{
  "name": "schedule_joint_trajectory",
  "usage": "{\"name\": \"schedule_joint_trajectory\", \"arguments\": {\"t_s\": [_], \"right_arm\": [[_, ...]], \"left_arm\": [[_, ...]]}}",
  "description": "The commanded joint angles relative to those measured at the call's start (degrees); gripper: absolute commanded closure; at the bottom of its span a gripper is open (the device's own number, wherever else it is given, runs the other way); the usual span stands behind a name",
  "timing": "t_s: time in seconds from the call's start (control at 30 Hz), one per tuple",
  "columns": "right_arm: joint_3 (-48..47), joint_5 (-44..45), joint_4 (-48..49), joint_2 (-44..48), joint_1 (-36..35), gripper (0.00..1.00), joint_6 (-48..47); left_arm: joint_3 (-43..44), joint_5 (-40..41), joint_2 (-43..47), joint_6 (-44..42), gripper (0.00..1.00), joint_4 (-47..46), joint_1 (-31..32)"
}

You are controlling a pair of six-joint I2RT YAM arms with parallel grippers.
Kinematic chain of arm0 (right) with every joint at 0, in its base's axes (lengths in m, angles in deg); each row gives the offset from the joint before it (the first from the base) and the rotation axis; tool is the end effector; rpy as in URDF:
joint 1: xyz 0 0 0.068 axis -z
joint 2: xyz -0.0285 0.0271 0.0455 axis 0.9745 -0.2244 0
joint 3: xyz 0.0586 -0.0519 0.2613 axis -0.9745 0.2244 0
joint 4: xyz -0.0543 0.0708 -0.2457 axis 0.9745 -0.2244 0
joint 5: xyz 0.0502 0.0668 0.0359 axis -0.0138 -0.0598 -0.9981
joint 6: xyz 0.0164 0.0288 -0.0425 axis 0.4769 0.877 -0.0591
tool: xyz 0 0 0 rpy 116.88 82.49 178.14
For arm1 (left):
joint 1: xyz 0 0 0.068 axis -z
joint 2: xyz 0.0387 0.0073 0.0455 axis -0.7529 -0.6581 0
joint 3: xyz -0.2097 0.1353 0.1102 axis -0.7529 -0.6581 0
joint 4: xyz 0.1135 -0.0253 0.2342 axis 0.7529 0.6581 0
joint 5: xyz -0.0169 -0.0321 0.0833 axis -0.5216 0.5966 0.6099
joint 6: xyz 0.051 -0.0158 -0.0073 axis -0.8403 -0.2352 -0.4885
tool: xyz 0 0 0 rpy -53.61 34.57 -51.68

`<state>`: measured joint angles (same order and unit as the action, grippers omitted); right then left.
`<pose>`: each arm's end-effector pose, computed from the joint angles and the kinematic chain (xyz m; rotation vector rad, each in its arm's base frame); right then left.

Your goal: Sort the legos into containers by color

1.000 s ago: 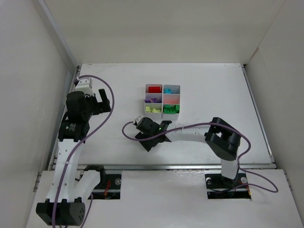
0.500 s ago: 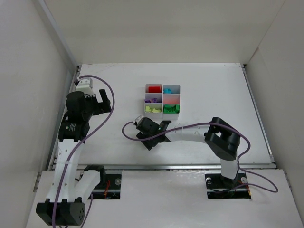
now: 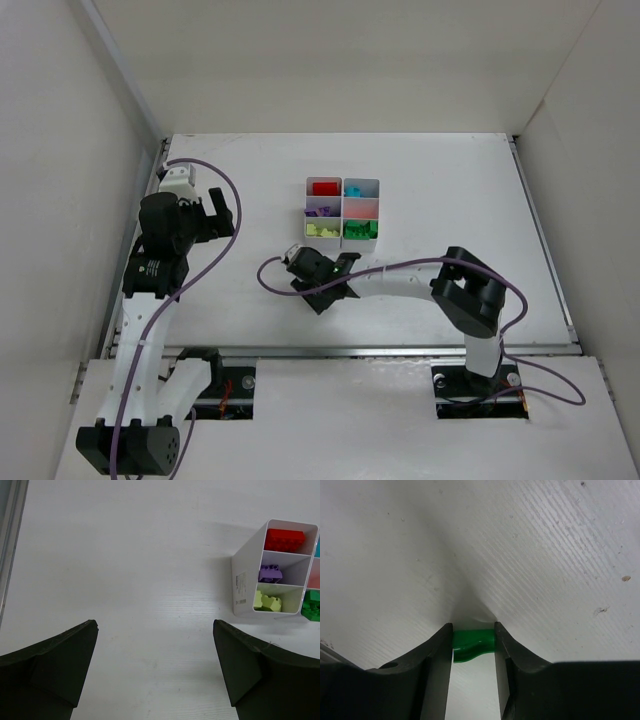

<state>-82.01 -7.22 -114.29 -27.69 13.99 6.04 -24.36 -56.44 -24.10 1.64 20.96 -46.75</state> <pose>0.1813 0.3451 0.1674 -1.0773 2.4548 0.2390 0.1879 -0.0096 0.3652 0.0000 1.8700 -0.1639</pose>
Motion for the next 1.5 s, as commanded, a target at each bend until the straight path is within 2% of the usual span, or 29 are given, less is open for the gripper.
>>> {"name": "schedule_joint_trajectory", "arguments": {"t_s": [0.0,0.13,0.23,0.37,0.5,0.73,0.93,1.2,1.27,1.3,1.33,1.43,1.47], "right_arm": [[-2.9,0.5,-4.1,2.4,-0.1,0.91,0.5],[-8.9,6.0,-8.7,4.2,-0.1,1.0,2.5],[-13.5,8.3,-11.8,4.8,1.4,1.0,5.2],[-15.3,8.3,-12.3,7.6,5.7,1.0,8.4],[-15.3,8.3,-11.3,10.7,13.6,1.0,11.4],[-16.3,8.3,-10.1,9.6,23.2,1.0,12.4],[-18.3,7.2,-11.3,6.6,25.6,1.0,11.8],[-14.5,5.8,-9.3,6.1,26.1,1.0,12.3],[-13.9,5.8,-8.8,6.1,26.7,0.79,12.3],[-13.9,5.8,-8.8,6.1,26.7,0.79,12.3],[-13.9,5.8,-8.8,6.1,26.7,0.67,12.3],[-13.9,5.8,-9.4,6.1,26.7,0.52,12.3],[-13.9,5.8,-9.4,6.1,26.7,0.43,12.3]], "left_arm": [[-0.7,-0.6,1.3,0.6,0.0,-1.7,-0.4],[-1.2,-0.6,0.8,0.6,0.0,-1.7,-0.4],[-1.2,-0.6,0.8,0.6,0.0,-1.7,-0.9],[-1.2,-0.6,0.8,0.6,0.0,-1.7,-0.9],[-1.2,-0.1,0.8,0.6,0.0,-1.7,-0.9],[-1.7,-0.1,0.8,0.6,0.0,-1.7,-1.5],[-1.7,0.4,0.3,0.6,0.0,-2.2,-1.5],[-1.7,1.0,-0.3,0.1,0.0,-2.7,-1.5],[-1.7,1.0,-0.8,0.1,0.0,-2.7,-1.5],[-1.7,1.0,-0.8,0.1,0.0,-2.7,-1.5],[-1.7,1.0,-0.8,0.1,0.0,-2.7,-1.5],[-1.7,1.0,-0.8,0.1,0.0,-2.7,-1.5],[-1.7,1.0,-0.8,0.1,0.0,-2.7,-1.5]]}}
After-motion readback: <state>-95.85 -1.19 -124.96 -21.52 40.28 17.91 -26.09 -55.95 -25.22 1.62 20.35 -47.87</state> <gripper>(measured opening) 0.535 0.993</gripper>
